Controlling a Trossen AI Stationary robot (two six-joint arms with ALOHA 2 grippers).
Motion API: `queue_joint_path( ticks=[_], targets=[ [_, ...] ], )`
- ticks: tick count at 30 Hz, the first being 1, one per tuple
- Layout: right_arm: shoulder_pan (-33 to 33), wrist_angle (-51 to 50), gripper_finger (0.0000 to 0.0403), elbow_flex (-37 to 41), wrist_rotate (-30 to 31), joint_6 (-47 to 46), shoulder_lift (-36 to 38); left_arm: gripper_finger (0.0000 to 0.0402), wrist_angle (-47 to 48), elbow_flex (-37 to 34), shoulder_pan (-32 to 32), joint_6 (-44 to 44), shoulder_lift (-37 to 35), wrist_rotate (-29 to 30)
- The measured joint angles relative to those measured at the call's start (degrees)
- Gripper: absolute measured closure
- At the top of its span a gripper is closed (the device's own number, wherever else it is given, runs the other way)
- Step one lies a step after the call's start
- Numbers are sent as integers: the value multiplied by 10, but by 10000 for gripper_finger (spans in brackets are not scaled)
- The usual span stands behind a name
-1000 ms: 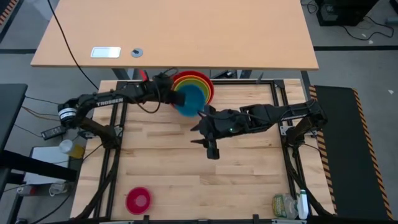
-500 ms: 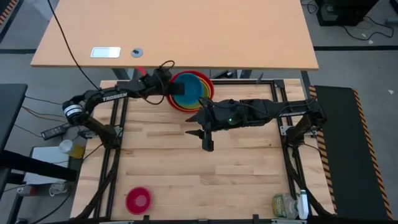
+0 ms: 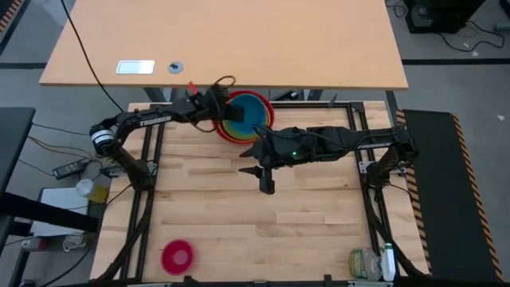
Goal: Nest bowls inside each other by size order
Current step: Stack the blue bowl on the green bowl
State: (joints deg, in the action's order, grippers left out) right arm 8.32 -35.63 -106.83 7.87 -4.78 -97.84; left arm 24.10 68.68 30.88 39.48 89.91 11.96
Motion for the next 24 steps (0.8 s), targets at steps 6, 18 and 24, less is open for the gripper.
queue_joint_path(
  ticks=[6,18,24],
  targets=[
    [0,-2,202,0,0,0,0,389,153,144,14,-66,86,12],
    [0,-18,202,0,0,-11,0,388,225,201,27,-106,183,-17],
    [0,-25,202,0,0,-11,0,366,232,201,27,-103,189,-11]
  ],
)
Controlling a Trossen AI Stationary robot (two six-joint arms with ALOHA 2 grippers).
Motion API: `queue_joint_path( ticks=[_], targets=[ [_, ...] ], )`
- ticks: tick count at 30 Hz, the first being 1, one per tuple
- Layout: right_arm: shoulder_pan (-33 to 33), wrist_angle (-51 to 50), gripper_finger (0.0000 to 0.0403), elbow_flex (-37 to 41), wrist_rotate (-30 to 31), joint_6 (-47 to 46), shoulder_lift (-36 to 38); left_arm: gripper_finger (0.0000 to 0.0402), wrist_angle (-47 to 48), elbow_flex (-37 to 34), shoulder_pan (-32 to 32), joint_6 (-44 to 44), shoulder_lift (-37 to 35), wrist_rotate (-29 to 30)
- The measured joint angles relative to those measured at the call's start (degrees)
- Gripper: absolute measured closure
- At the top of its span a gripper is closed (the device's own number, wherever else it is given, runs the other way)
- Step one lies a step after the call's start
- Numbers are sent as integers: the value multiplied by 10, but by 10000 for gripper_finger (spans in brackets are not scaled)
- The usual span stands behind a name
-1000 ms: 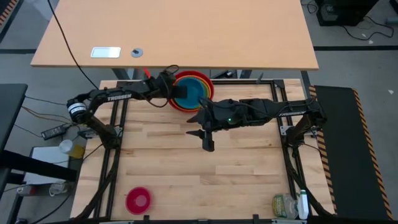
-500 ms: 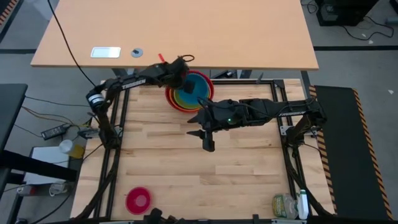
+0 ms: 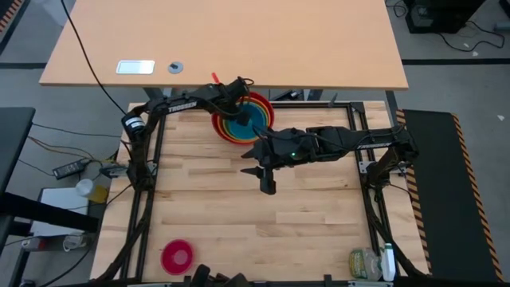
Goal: Nest bowls inside each other by size order
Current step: Stack the blue bowl on the green bowl, then stack the pink bowl on the blue bowl
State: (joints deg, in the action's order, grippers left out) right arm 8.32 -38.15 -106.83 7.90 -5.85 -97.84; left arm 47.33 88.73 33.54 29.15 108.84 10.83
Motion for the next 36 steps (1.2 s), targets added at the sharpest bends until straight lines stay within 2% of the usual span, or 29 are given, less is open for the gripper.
queue_joint_path(
  ticks=[8,11,15,22,30,36],
  targets=[
    [0,-8,202,0,0,-3,0,258,9,0,-2,0,-5,0],
    [0,-12,202,0,0,-5,0,219,10,0,-7,-6,-16,18],
    [0,-13,202,0,0,-5,0,186,11,0,-7,-34,-30,34],
    [0,-17,202,0,1,-5,0,181,38,0,-11,-89,-64,75],
    [-2,-23,202,0,18,-12,0,201,70,0,-31,-186,-81,77],
    [1,-54,202,0,78,-21,18,215,52,-9,-18,-190,-76,93]
  ],
)
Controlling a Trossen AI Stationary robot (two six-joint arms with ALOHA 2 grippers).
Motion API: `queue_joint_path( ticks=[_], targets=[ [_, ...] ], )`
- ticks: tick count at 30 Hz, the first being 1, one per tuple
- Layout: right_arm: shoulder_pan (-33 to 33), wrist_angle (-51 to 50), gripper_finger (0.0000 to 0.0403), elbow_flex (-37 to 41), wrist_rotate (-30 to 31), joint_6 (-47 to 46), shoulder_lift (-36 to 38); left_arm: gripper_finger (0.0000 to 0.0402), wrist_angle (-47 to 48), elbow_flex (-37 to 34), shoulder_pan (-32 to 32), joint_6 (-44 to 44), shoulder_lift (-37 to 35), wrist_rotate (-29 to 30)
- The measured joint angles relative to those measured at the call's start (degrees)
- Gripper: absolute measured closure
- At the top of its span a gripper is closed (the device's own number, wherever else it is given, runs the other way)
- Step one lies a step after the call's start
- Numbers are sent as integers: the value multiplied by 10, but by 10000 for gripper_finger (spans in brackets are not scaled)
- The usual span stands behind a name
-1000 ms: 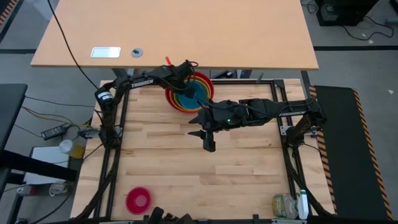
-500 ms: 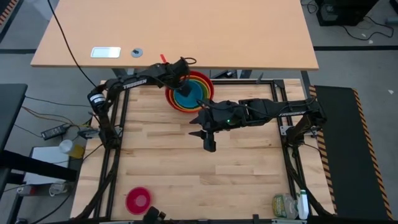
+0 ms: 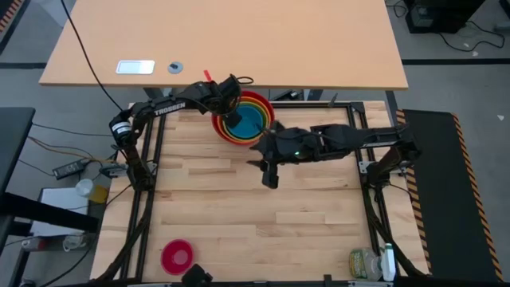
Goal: Nest bowls inside each other by size order
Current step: Stack the pink bowl on the blue bowl
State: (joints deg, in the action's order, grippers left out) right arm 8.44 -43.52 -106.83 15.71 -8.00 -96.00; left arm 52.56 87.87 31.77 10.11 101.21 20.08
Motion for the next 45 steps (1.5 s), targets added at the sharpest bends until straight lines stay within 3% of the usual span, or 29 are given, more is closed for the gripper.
queue_joint_path(
  ticks=[7,14,17,23,30,36,41,45],
  targets=[
    [9,-23,202,0,75,-6,31,217,7,-2,-22,2,-23,-15],
    [-4,-56,202,0,74,11,33,217,60,-2,-170,-89,-112,-25],
    [-4,-54,202,0,74,37,33,217,92,-1,-241,-77,-147,-77],
    [-4,-47,202,0,71,115,34,217,141,-1,-383,44,-174,-211],
    [-22,-46,202,0,-21,154,34,217,170,-1,-541,199,-168,-219],
    [-51,-46,202,0,-78,153,34,217,193,-1,-629,307,-168,-218],
    [-63,-46,202,0,-153,153,34,217,212,-2,-676,332,-145,-216],
    [-60,-46,202,0,-168,153,34,217,219,-2,-698,322,-115,-217]
  ],
)
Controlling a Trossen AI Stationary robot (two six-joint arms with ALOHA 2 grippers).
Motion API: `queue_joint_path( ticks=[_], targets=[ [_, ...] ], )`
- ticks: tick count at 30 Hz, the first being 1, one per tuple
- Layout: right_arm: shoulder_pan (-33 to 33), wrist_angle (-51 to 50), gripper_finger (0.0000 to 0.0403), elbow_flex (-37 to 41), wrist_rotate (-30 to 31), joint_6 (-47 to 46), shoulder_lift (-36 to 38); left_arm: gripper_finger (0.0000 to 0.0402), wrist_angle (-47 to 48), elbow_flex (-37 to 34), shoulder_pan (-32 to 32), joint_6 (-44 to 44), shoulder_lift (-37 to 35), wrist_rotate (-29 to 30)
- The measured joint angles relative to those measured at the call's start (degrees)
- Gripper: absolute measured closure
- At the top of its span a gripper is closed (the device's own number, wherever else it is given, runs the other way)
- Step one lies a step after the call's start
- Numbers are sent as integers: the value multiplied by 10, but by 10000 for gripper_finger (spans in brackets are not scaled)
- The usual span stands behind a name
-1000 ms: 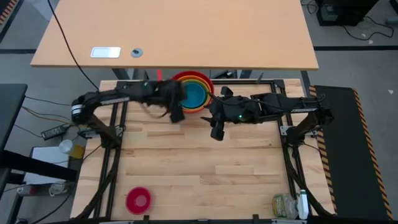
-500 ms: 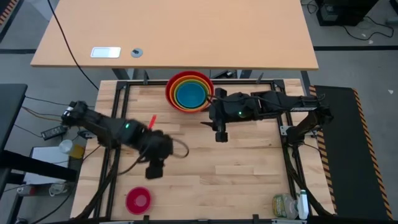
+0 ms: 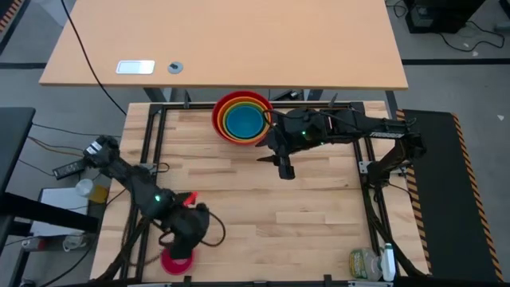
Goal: Nest bowls inside each other by size order
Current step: Stack the pink bowl on the blue bowl
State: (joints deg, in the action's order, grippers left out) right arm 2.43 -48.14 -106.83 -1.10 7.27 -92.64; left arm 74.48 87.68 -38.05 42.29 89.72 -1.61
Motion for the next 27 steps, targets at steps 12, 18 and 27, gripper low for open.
queue_joint_path(
  ticks=[12,18,27],
  targets=[
    [21,0,202,0,-1,-16,0,239,-71,-114,-8,-12,26,-57],
    [31,0,202,0,-1,-36,0,255,-159,-188,-13,24,-5,-73],
    [36,0,202,0,0,-65,0,249,-199,-257,-30,70,-15,-96]
  ],
)
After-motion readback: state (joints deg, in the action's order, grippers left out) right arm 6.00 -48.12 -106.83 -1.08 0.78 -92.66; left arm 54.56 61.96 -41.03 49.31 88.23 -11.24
